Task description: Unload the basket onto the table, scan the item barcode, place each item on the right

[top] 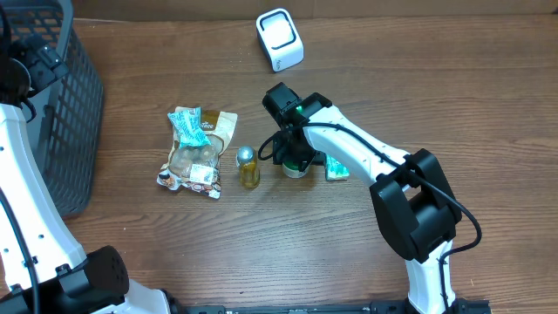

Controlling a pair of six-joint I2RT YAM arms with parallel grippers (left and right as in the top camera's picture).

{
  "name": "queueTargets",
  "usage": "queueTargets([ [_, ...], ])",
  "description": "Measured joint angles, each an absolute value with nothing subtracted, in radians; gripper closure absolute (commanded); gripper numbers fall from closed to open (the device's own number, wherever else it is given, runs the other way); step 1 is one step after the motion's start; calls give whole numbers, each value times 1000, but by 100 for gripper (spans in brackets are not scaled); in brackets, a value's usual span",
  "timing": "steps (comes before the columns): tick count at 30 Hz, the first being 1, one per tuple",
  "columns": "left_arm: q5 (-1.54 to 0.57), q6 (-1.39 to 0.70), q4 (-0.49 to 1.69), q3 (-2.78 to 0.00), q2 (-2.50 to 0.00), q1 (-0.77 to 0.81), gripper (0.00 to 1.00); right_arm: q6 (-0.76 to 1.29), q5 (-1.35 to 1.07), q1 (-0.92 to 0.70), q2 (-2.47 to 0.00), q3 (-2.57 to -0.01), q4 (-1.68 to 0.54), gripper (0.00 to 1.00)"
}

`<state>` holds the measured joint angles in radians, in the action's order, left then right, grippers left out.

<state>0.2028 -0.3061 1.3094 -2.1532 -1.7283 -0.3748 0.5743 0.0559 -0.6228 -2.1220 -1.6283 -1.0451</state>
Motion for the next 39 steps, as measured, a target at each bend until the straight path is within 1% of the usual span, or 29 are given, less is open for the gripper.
queueTargets([
  [1,202,-306,1309,-2153,-1728,-375,0,574,57,-623,-2122,-1628,-1047,37],
  [4,203,-306,1309,-2153,-1728,-375,1,574,60,-622,-2122,-1630,-1059,49],
  [7,203,-306,1309,-2153,-1728,-375,1,572,56,-615,-2122,-1640,-1102,57],
  [15,203,-306,1309,-2153,-1728,-375,0,574,-44,-531,-2137,-1716,-1294,57],
  [23,203,-306,1309,-2153,-1728,-375,0,573,-260,-469,-2137,-1754,-1478,57],
  [29,203,-306,1309,-2153,-1728,-375,0,574,-438,-453,-2137,-1754,-1558,56],
  [39,203,-306,1309,-2153,-1728,-375,0,575,-612,-452,-2137,-1754,-1610,56],
])
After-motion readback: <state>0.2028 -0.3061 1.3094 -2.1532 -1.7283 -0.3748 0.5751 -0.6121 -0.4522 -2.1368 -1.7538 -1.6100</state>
